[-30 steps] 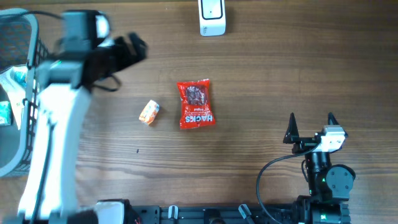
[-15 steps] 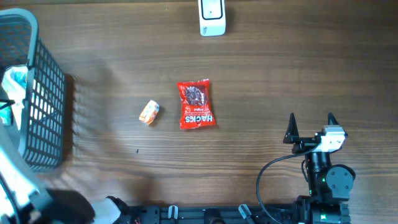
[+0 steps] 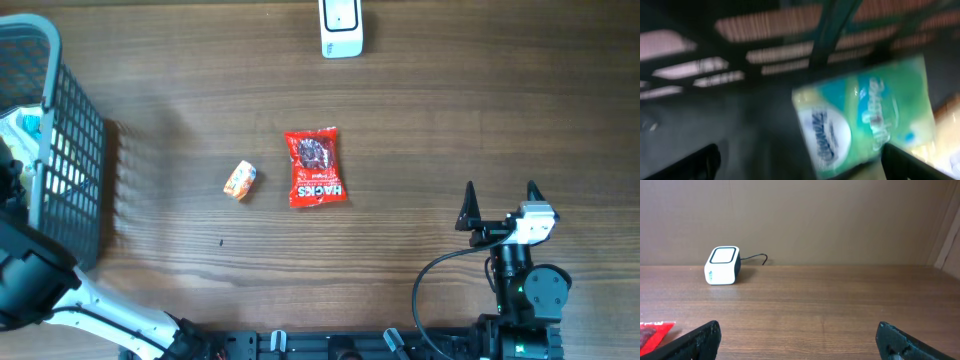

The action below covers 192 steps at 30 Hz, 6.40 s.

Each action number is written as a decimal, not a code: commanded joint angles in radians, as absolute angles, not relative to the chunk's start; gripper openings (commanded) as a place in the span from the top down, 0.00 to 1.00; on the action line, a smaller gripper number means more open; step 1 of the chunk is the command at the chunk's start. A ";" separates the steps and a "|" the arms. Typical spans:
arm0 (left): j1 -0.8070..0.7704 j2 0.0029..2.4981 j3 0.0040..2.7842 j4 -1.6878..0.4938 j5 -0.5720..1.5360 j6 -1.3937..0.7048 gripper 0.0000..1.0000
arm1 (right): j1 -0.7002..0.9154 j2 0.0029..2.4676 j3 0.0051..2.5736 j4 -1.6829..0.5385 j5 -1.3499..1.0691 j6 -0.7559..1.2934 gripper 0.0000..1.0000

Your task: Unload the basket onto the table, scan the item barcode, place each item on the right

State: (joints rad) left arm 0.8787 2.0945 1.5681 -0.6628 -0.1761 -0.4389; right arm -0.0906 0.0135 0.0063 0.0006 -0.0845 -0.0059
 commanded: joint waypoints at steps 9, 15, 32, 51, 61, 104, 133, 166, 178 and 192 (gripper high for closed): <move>0.883 2.160 1.568 -0.530 -0.071 -0.425 0.75 | -0.093 0.009 0.005 0.002 -0.078 -0.020 0.00; 0.881 2.107 1.568 -0.538 -0.072 -0.426 0.96 | -0.093 0.009 0.005 0.002 -0.077 -0.019 0.00; 0.311 1.427 1.568 -0.879 0.318 -0.487 0.96 | -0.093 0.009 0.005 0.003 -0.078 -0.019 0.00; -0.132 1.695 1.811 -1.158 -0.051 -0.449 0.00 | -0.093 0.009 0.005 0.002 -0.078 -0.020 0.00; 0.640 1.483 1.877 -1.085 -0.125 -0.453 0.00 | -0.093 0.009 0.005 0.002 -0.078 -0.019 0.00; 0.623 2.226 1.718 -0.800 -0.289 0.037 0.01 | -0.093 0.009 0.005 0.003 -0.078 -0.019 0.00; 0.607 1.343 1.721 -0.807 0.081 -0.218 0.96 | -0.093 0.009 0.005 0.002 -0.078 -0.019 0.00; 0.692 2.234 1.720 -0.814 -0.055 -0.094 0.00 | -0.093 0.009 0.005 0.003 -0.078 -0.020 0.00; 0.703 2.272 1.716 -0.812 -0.497 -0.098 0.55 | -0.093 0.009 0.005 0.002 -0.078 -0.020 0.00; 0.537 2.024 1.717 -0.753 -0.701 -0.170 0.96 | -0.093 0.009 0.005 0.003 -0.078 -0.019 0.00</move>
State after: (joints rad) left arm 0.5926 2.1994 1.7138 -0.7860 -0.6479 -0.1356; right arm -0.0906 0.0135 0.0063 0.0006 -0.0845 -0.0063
